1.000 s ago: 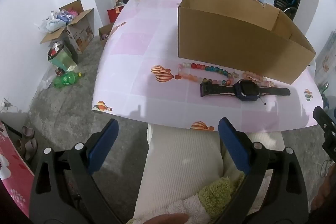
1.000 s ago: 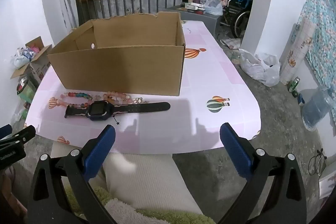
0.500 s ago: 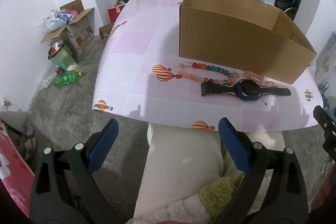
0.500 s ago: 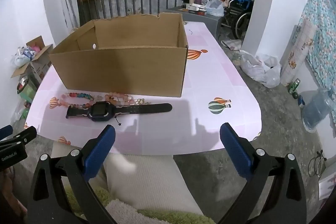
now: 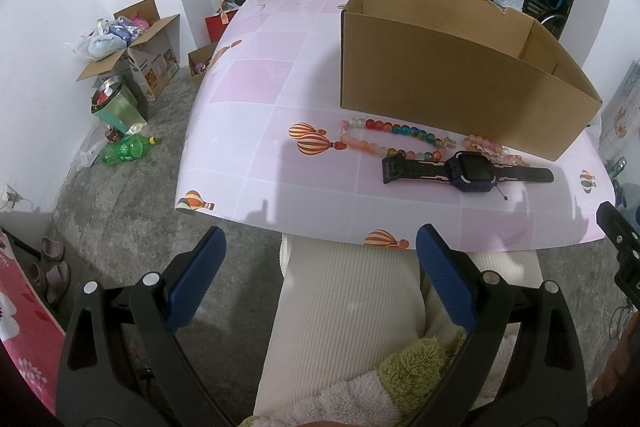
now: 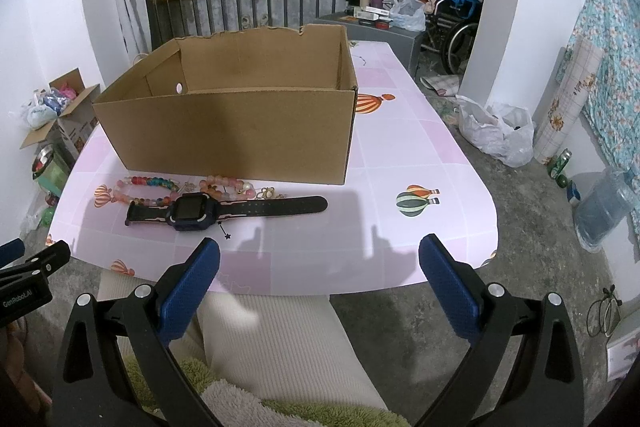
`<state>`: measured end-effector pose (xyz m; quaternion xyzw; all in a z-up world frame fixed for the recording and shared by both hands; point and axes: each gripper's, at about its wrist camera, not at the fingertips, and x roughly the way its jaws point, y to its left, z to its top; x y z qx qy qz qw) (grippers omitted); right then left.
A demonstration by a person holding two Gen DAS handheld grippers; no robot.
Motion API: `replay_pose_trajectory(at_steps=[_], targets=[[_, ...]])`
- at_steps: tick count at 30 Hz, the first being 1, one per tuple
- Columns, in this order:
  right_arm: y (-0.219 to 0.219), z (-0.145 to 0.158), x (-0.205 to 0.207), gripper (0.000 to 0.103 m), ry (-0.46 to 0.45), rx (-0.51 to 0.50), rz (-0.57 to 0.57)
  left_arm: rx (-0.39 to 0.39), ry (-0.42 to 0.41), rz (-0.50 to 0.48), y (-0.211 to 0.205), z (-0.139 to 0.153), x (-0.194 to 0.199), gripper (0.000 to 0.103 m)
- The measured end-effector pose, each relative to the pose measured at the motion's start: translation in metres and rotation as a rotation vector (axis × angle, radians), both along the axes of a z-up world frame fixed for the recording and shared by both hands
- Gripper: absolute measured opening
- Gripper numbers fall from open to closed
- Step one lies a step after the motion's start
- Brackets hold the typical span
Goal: Organize jewelry
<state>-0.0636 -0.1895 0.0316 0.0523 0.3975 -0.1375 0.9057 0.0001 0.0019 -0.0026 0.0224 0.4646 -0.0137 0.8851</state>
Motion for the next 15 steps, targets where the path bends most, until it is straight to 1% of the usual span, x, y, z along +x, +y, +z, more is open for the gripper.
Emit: replay_pose_trajectory(at_steps=[15], targets=[[0.0,-0.0006,0.0002,0.097,0.0,0.001,0.0,-0.001,0.0,0.001,0.0007,-0.0002,0.0,0.092]])
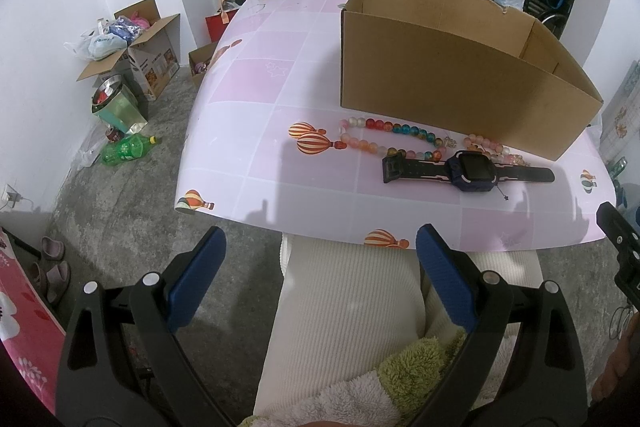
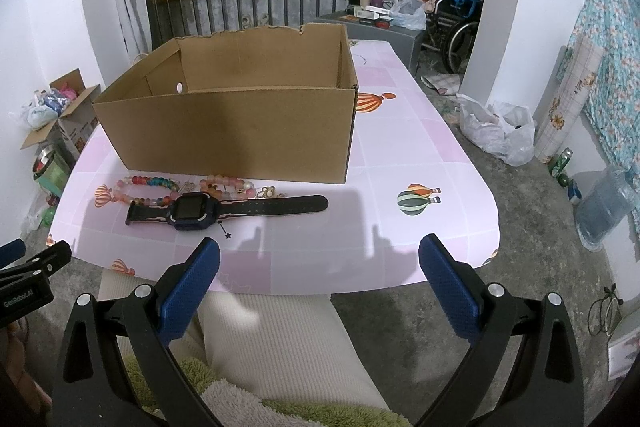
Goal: Organize jewelry
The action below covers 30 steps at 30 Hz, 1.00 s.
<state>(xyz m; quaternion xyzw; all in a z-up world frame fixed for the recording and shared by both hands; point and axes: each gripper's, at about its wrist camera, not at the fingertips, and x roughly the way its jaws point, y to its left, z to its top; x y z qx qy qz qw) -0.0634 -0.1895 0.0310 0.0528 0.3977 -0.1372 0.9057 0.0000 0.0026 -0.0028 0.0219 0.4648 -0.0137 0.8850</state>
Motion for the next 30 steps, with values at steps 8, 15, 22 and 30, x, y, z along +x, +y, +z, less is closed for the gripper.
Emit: replay_pose_trajectory(at_steps=[8,15,22,30], targets=[[0.0001,-0.0006,0.0009,0.097,0.0,0.0,0.002,0.0,0.0,-0.001,0.0001,-0.0001,0.0,0.092],[0.0005,0.0006,0.0012,0.097,0.001,0.001,0.003,0.0,0.0,0.0,0.0001,-0.0002,0.0003,0.092],[0.0032,-0.0044,0.0024,0.097,0.003,0.001,0.009,0.001,0.002,0.0,0.0,-0.0001,0.0003,0.092],[0.003,-0.0065,0.0051,0.097,0.012,0.006,0.014,0.004,0.012,0.002,0.0023,-0.0063,0.0028,0.092]])
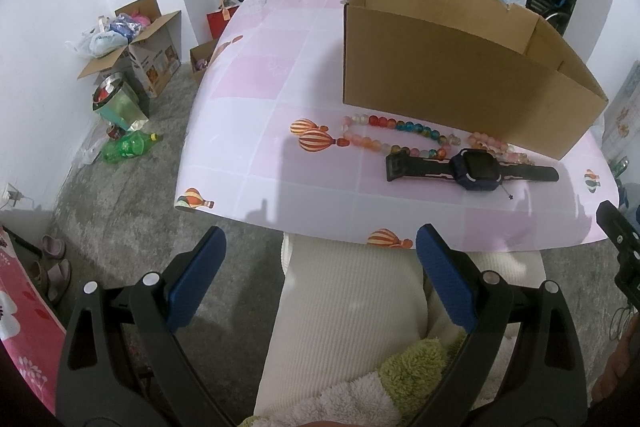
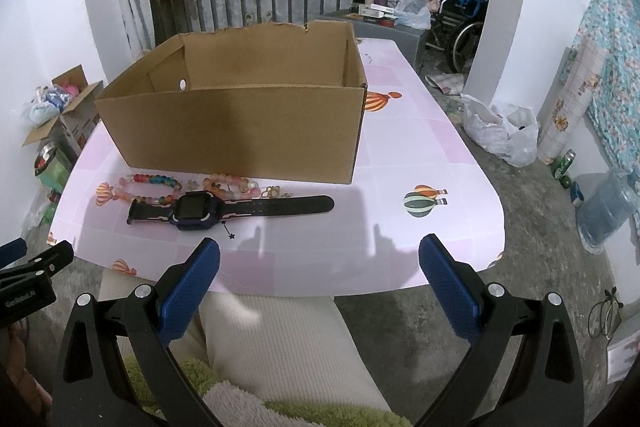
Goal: Organize jewelry
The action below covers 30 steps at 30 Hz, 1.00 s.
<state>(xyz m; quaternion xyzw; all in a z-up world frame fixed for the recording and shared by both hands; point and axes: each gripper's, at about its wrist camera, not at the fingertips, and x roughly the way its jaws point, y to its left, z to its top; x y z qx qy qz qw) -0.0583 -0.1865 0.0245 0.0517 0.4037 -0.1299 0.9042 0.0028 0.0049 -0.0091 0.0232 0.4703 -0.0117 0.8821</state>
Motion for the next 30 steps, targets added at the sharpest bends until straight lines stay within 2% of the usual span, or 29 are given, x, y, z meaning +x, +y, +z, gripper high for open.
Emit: replay_pose_trajectory(at_steps=[15,19,22,25,26,30], targets=[[-0.012,-0.024,0.019,0.097,0.053,0.007,-0.002,0.007,0.058,0.015,-0.003,-0.019,0.02,0.092],[-0.017,-0.032,0.027,0.097,0.046,-0.024,0.011,-0.013,0.072,0.019,-0.004,-0.026,0.029,0.092],[-0.022,-0.038,0.036,0.097,0.052,-0.015,0.064,-0.051,0.055,-0.023,-0.005,-0.031,0.037,0.092],[-0.029,-0.042,0.039,0.097,0.006,-0.004,0.084,-0.067,0.033,-0.041,-0.006,-0.035,0.041,0.092],[-0.031,-0.042,0.039,0.097,-0.01,-0.008,0.091,-0.087,0.027,-0.048,-0.006,-0.035,0.043,0.092],[-0.036,-0.044,0.045,0.097,-0.033,0.016,0.127,-0.273,-0.022,-0.11,0.0,-0.031,0.046,0.092]])
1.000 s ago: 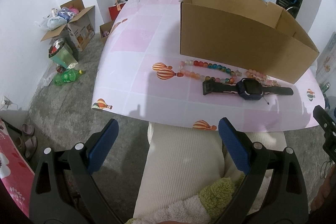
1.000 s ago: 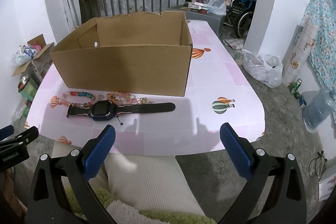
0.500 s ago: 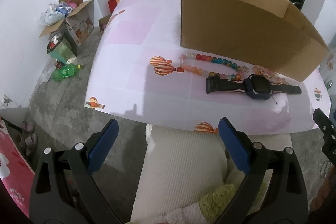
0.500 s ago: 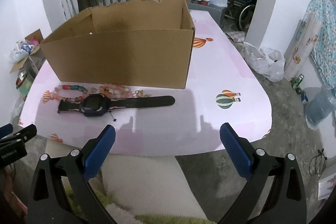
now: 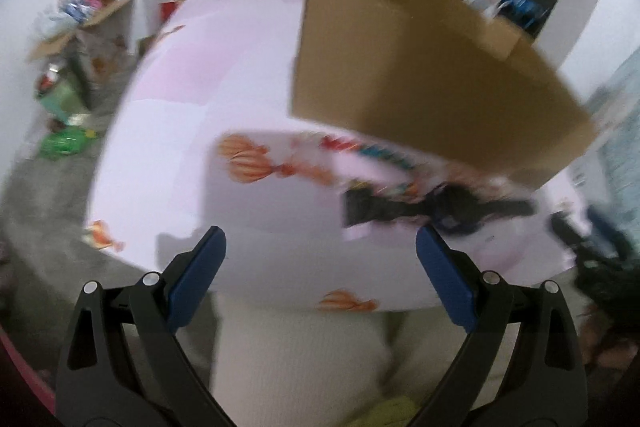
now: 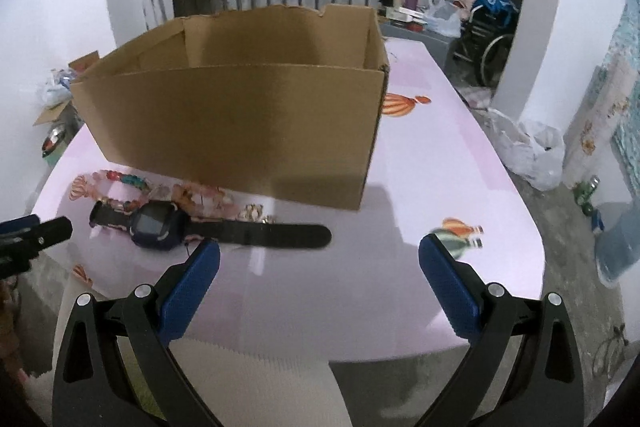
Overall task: Organize jewelry
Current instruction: 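Close the right tool on the black watch band while the left tool grips it too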
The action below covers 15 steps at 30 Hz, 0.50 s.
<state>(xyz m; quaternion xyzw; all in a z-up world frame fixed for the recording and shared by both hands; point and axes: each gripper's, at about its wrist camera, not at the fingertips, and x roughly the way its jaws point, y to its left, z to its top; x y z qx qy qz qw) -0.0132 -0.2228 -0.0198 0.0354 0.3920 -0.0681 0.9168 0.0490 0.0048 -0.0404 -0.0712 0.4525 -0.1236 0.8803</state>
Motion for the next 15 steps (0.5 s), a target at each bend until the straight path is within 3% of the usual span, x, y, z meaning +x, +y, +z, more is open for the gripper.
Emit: replay_pose_trajectory(at_steps=[4,5,9,13,15], targets=[[-0.006,-0.006,0.006,0.096,0.009,0.08,0.032,-0.145,-0.015,-0.016,0.004,0.0,0.006,0.095],[-0.007,-0.008,0.008,0.091,0.013,0.096,0.04,-0.161,-0.006,-0.015,0.003,-0.002,0.008,0.095],[-0.012,-0.016,0.015,0.076,0.041,0.152,0.065,-0.092,0.023,-0.026,-0.01,-0.008,0.019,0.095],[-0.018,-0.023,0.022,0.071,0.062,0.188,0.059,-0.038,0.031,-0.057,-0.019,-0.009,0.024,0.094],[-0.02,-0.028,0.027,0.067,0.077,0.2,0.057,-0.029,0.024,-0.074,-0.021,-0.008,0.026,0.085]])
